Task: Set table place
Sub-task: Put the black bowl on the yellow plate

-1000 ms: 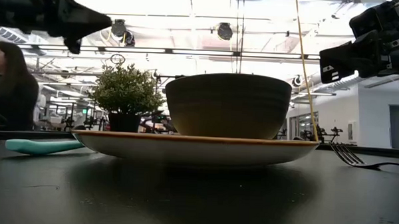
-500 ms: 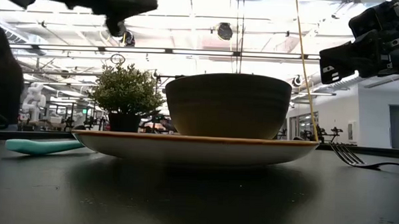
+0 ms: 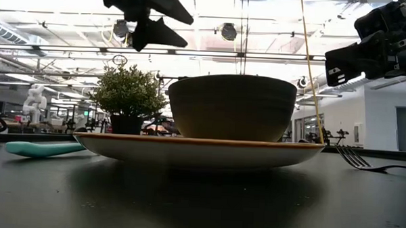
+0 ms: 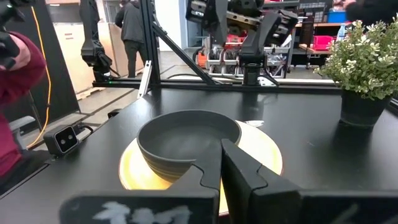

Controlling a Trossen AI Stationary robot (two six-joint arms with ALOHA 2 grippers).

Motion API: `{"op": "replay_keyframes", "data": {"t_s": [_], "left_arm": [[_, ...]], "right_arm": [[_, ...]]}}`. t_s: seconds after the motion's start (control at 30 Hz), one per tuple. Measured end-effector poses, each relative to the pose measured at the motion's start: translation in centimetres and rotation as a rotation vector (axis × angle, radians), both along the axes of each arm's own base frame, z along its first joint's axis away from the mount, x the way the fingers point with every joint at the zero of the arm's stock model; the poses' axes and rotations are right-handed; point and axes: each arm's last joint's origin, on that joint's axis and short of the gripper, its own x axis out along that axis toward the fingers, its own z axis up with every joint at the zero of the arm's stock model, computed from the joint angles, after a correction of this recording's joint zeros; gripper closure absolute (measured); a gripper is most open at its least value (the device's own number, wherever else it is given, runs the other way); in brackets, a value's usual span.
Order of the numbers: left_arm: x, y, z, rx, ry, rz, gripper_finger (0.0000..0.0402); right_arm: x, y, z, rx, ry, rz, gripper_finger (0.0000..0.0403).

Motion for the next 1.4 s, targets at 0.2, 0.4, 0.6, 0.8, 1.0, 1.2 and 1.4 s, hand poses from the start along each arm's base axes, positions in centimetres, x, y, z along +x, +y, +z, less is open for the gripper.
{"op": "replay_keyframes", "data": {"t_s": [0.2,0.4,0.6,0.8,1.0,1.2,1.4], "left_arm": [[1.7,0.4,0.6,-0.063,0.119,-0.009,0.0131],[3.1,0.7,0.2,-0.084,0.317,0.017,0.013],[4.9,0.4,-0.1,-0.088,0.473,0.006,0.013],[6.6,0.1,-1.3,-0.113,0.582,-0.028,0.013],[7.8,-0.1,-2.9,-0.136,0.604,-0.057,0.013],[8.3,-0.2,-4.1,-0.147,0.63,-0.06,0.013],[8.5,-0.2,-4.5,-0.139,0.626,-0.068,0.013]], "right_arm": [[0.0,0.0,0.0,0.0,0.0,0.0,0.0403],[0.0,0.0,0.0,0.0,0.001,0.0,0.0403],[0.0,0.0,0.0,0.0,0.002,0.0,0.0403],[0.0,0.0,-0.1,0.001,0.013,0.0,0.0403],[0.0,0.0,-0.2,0.001,0.019,-0.001,0.0403],[0.0,0.0,-0.2,0.001,0.019,0.0,0.0403],[0.0,0.0,-0.2,0.001,0.019,-0.001,0.0403]]}}
